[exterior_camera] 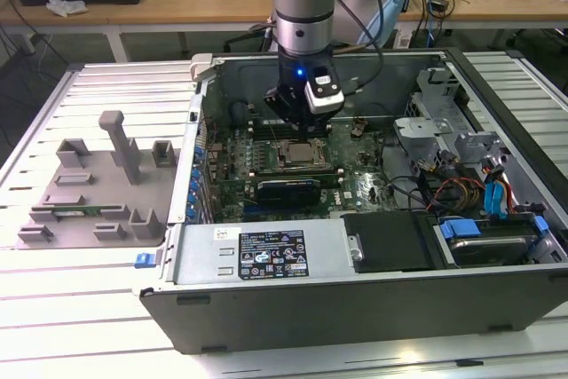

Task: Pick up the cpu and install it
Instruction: 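Close the cpu cover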

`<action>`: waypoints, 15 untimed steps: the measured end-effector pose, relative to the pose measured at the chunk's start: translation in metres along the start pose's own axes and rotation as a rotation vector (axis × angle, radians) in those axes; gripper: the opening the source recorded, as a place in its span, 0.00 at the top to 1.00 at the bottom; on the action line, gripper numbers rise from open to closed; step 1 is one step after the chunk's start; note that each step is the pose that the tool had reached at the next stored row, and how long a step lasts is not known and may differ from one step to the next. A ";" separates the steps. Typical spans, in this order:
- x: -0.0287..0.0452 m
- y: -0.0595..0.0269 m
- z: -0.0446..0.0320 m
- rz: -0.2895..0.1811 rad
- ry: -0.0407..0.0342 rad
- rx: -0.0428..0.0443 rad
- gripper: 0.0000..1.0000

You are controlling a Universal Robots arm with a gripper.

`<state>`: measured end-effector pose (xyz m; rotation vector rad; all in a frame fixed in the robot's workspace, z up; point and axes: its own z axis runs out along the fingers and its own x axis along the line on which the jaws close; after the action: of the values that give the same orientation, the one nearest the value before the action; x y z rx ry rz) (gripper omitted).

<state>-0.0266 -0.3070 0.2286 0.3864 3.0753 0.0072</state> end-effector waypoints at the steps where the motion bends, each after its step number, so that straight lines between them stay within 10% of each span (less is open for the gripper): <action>1: 0.0000 0.0000 0.0002 -0.020 0.0001 -0.0003 0.89; 10: 0.0001 0.0000 0.0021 -0.245 0.0036 -0.0013 0.89; 15: 0.0001 -0.0001 0.0021 -0.260 0.0040 0.0013 0.89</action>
<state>-0.0266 -0.3071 0.2264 -0.0158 3.1033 -0.0025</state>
